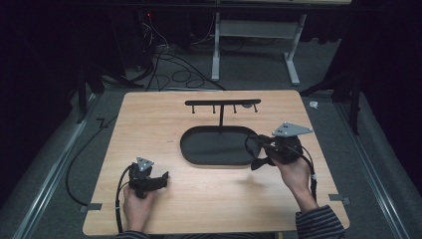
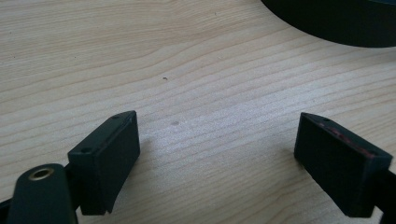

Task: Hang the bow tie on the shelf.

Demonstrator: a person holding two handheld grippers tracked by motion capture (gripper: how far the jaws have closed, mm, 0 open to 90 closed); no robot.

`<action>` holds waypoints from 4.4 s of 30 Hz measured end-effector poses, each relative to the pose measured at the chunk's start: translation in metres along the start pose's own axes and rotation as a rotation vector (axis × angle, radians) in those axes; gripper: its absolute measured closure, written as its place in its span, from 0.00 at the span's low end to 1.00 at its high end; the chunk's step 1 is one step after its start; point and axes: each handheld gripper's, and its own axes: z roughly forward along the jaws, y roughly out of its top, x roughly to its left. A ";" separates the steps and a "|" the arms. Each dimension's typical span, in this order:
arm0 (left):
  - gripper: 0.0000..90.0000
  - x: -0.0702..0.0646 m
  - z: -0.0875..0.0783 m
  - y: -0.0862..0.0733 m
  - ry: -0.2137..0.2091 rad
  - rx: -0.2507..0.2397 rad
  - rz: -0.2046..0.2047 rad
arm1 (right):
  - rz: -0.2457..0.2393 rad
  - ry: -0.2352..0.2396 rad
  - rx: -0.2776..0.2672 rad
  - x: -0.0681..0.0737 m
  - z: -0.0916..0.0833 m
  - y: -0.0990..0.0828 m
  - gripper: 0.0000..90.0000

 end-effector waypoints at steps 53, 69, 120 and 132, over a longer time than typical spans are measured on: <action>0.16 0.000 0.000 0.000 0.000 0.000 -0.001 | 0.031 0.050 -0.029 -0.014 0.033 0.057 0.88; 0.16 0.000 0.000 0.000 0.000 0.000 -0.001 | 0.045 0.035 -0.034 -0.019 0.051 0.075 0.88; 0.16 0.000 0.000 0.000 0.001 -0.002 0.000 | 0.153 -0.024 -0.067 -0.053 0.020 0.047 0.70; 0.16 0.000 0.000 0.000 0.002 -0.002 0.000 | 0.191 -0.032 -0.112 -0.058 -0.002 0.032 0.66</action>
